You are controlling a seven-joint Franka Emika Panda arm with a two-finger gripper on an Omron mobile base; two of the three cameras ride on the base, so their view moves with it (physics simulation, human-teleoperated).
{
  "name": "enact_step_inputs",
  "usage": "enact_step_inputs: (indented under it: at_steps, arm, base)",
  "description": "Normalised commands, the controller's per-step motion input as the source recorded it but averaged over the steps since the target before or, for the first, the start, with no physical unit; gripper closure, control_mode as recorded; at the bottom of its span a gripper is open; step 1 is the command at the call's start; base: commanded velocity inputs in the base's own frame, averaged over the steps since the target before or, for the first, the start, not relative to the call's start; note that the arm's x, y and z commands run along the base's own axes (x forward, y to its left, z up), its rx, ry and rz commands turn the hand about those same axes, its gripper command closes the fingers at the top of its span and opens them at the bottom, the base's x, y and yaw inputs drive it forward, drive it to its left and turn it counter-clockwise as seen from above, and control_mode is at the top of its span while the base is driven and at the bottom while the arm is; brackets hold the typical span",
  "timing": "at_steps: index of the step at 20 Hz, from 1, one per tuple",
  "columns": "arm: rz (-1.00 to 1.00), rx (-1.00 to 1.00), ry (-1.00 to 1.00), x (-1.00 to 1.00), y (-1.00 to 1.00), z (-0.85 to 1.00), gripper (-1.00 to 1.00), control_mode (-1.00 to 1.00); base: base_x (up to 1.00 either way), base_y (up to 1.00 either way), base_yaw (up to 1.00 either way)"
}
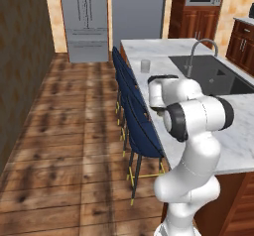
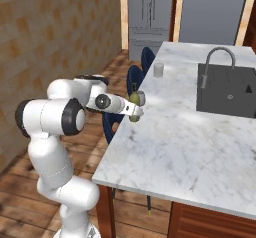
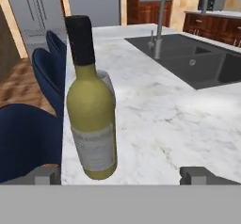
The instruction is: There is a wine glass and glass cup on the dining counter. Place the wine bottle next to the wine glass and the juice bottle next to the glass cup.
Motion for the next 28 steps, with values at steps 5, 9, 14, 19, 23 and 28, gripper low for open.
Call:
enact_step_inputs:
  at_steps: [5,9,14,19,23,28]
  arm:
    - [0.00,0.07,0.11,-0.28,0.00,0.49,-1.00,-1.00]
    - [0.01,0.12,0.08,-0.40,0.00,0.47,-1.00,-1.00]
    - [0.04,0.22,0.11,-0.27,0.02,0.58,-1.00,-1.00]
    - [0.01,0.25,0.19,-0.12,0.03,0.68,-1.00,-1.00]
    - [0.00,0.22,0.23,-0.03,0.04,0.69,-1.00,-1.00]
    - [0.01,0.10,0.28,-0.11,0.05,0.67,-1.00,-1.00]
  base:
    - [0.00,0.00,0.00]
    - [0.00,0.00,0.00]
    - [0.00,0.00,0.00]
    - [0.00,0.00,0.00]
    - [0.00,0.00,0.00]
    - [0.00,0.00,0.00]
